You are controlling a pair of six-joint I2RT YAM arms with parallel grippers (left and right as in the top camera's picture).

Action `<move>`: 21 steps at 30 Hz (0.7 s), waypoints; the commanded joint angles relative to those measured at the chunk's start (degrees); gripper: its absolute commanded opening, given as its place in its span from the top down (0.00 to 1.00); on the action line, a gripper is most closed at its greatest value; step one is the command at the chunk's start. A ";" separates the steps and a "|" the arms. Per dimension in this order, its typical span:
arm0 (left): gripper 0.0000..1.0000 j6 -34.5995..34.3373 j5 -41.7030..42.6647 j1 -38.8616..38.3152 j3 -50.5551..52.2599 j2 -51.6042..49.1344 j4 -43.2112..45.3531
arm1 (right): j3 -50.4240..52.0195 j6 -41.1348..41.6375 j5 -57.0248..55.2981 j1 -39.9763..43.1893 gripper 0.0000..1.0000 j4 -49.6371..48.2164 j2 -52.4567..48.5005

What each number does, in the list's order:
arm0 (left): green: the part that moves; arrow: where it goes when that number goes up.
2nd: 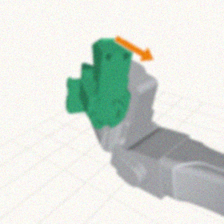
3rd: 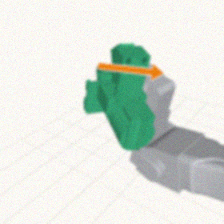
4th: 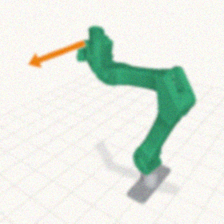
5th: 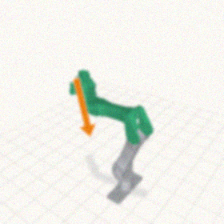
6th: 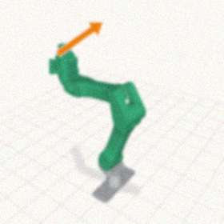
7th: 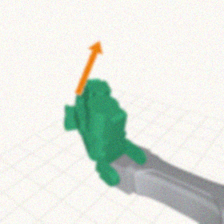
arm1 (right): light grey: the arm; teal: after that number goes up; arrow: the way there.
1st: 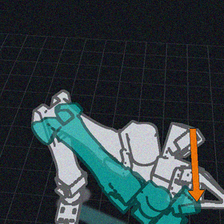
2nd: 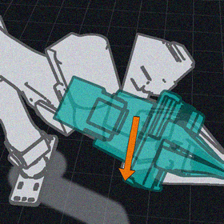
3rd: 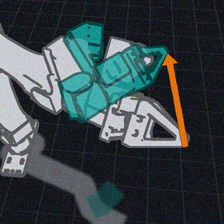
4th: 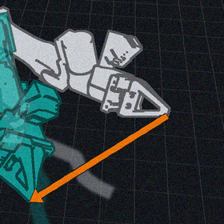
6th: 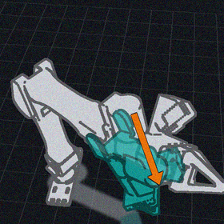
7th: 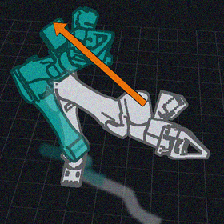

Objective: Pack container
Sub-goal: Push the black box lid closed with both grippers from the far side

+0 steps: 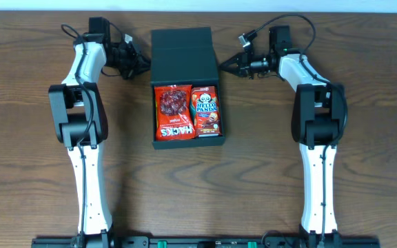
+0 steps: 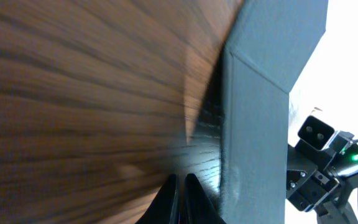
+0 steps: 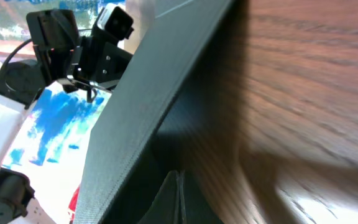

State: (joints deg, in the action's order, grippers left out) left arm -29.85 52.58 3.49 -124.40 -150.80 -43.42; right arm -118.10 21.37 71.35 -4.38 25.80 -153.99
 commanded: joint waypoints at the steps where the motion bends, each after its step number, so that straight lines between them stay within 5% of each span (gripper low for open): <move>1: 0.94 -1.07 0.81 -0.46 0.17 -0.81 0.02 | -0.24 1.07 3.06 -1.62 0.99 -0.90 -2.29; 13: 0.94 -0.33 6.84 -0.87 0.17 -0.81 2.91 | -0.24 15.02 15.96 -3.89 0.98 -23.43 -2.29; 21: 0.94 0.07 14.75 -0.85 -1.25 -0.52 7.93 | -0.26 42.47 18.05 -3.08 0.98 -57.22 -2.27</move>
State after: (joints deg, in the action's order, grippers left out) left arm -30.17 62.98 2.83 -124.42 -150.80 -35.77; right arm -117.80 49.95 86.56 -7.66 -26.35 -156.42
